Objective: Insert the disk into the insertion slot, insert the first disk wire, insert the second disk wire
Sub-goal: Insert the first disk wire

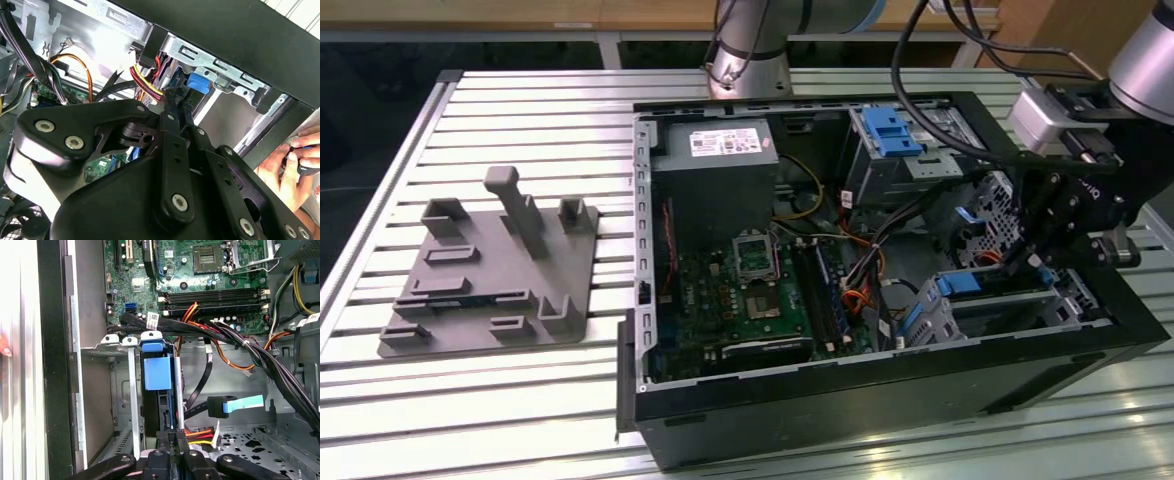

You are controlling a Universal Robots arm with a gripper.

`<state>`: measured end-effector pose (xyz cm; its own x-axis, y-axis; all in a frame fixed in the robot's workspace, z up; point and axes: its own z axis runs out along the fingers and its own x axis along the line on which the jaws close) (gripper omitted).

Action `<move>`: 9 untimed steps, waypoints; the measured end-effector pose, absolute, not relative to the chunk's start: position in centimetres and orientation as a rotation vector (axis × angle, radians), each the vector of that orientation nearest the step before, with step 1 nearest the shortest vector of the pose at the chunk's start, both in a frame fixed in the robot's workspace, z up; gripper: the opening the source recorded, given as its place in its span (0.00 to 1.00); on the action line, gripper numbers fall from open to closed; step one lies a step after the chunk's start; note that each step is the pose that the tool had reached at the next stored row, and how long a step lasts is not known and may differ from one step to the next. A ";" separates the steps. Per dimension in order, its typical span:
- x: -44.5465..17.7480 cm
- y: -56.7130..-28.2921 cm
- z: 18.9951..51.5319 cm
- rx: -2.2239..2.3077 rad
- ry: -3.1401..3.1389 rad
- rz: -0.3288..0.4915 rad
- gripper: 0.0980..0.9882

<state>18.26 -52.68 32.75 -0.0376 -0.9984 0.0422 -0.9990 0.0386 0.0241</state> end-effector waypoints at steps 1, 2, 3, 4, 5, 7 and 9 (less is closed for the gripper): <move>18.3 -52.7 32.7 2.146 -2.229 0.018 0.08; 18.3 -52.7 32.7 2.146 -2.230 0.018 0.08; 18.3 -52.7 32.7 2.146 -2.230 0.017 0.09; 18.3 -52.7 32.7 2.146 -2.230 0.017 0.09; 18.3 -52.7 32.8 2.146 -2.230 0.018 0.16; 18.3 -52.7 33.0 2.146 -2.230 0.018 0.23; 18.3 -52.7 33.3 2.146 -2.230 0.018 0.23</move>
